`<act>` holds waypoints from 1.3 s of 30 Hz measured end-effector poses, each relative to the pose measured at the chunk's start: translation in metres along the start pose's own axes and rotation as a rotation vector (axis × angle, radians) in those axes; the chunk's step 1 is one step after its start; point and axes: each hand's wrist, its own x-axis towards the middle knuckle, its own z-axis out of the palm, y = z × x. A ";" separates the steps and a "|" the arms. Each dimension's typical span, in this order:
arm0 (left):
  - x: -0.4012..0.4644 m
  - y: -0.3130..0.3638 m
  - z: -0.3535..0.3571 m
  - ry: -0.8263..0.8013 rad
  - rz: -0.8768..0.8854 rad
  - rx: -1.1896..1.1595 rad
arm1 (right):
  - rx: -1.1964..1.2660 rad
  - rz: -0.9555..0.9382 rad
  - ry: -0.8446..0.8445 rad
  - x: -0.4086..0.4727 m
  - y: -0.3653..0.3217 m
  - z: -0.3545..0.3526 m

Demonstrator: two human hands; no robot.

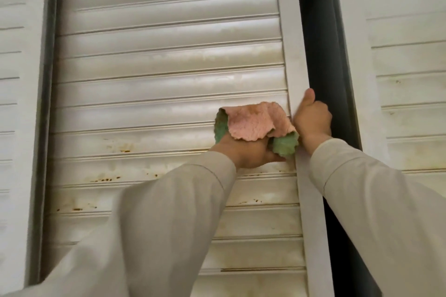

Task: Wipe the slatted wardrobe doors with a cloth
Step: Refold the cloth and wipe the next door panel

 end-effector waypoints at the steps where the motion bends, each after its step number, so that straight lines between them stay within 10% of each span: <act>1: -0.008 -0.004 0.001 0.030 0.006 -0.036 | -0.001 -0.005 0.005 0.000 0.002 -0.001; 13: -0.078 -0.074 -0.016 0.420 -0.427 -0.157 | 0.027 0.012 0.015 -0.004 0.004 0.002; 27: 0.020 0.040 -0.020 0.286 -0.238 -0.050 | -0.018 0.010 0.041 0.007 0.005 0.000; 39: -0.067 -0.108 -0.018 0.234 -0.501 0.240 | -0.093 0.023 0.138 0.001 0.008 -0.006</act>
